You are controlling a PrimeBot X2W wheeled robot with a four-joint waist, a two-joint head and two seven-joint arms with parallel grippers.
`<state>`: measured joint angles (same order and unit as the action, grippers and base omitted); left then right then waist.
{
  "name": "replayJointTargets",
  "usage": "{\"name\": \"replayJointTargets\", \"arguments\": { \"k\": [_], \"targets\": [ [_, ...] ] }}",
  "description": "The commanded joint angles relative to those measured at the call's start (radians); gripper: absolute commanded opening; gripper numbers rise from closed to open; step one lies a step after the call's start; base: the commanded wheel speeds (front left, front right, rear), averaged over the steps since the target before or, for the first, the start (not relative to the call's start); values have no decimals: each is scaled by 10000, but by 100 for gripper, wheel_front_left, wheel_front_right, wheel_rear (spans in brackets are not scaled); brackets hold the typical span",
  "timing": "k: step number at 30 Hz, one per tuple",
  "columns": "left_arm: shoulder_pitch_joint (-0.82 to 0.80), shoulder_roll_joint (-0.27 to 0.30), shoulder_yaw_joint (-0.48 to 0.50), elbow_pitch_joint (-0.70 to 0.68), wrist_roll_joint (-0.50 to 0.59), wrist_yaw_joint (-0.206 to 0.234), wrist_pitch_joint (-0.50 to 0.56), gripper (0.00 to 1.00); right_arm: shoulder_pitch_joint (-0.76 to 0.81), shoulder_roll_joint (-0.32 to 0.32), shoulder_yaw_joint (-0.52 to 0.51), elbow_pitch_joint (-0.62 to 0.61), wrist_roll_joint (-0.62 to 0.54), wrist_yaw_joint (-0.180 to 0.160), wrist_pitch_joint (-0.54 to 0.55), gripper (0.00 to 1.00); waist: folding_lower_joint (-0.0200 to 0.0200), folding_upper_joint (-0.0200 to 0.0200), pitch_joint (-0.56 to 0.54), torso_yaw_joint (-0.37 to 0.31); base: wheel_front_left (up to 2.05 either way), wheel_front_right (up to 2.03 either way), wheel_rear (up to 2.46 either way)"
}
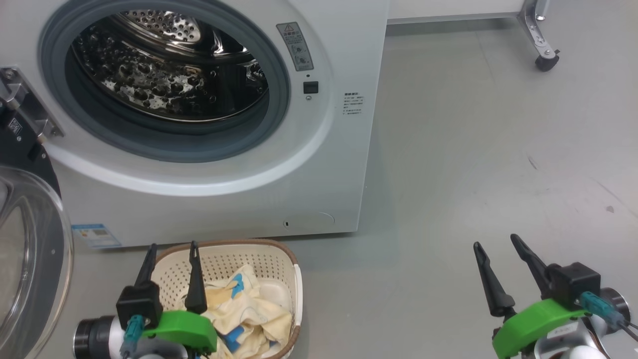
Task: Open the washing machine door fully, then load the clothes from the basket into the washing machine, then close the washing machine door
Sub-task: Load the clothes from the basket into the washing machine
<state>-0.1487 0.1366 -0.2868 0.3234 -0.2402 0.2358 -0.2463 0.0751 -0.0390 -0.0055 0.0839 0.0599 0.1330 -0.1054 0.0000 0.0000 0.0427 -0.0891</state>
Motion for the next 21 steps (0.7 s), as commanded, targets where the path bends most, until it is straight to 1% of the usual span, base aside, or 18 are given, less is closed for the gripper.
{"name": "replayJointTargets", "arguments": {
  "k": [1, 7, 11, 16, 21],
  "targets": [
    [-325, 203, 348, -238, -48, 56, -60, 100, -363, -112, 210, -351, 11, -23, -10, 100, 0, 0, 12, -5, 0, 0, 0],
    [-390, 150, 354, -125, -219, -4, -66, 100, -397, -112, 217, -402, 29, -23, -6, 100, 0, 0, 169, -39, 0, 0, 0],
    [-587, 93, 307, 265, -329, -78, 68, 100, -506, -112, 210, -469, 45, -23, -31, 100, 0, 0, 477, -45, 0, 0, 0],
    [-1078, -98, 248, 1464, -639, -282, 530, 100, -703, -112, 254, -541, -11, -23, -39, 100, 0, 0, 961, -103, 0, 0, 0],
    [-2042, -183, 117, 3149, -849, -723, 950, 100, -1118, -112, 231, -715, -35, -23, -67, 100, 0, 0, 1777, -265, 0, 0, 0]
  ]
}}
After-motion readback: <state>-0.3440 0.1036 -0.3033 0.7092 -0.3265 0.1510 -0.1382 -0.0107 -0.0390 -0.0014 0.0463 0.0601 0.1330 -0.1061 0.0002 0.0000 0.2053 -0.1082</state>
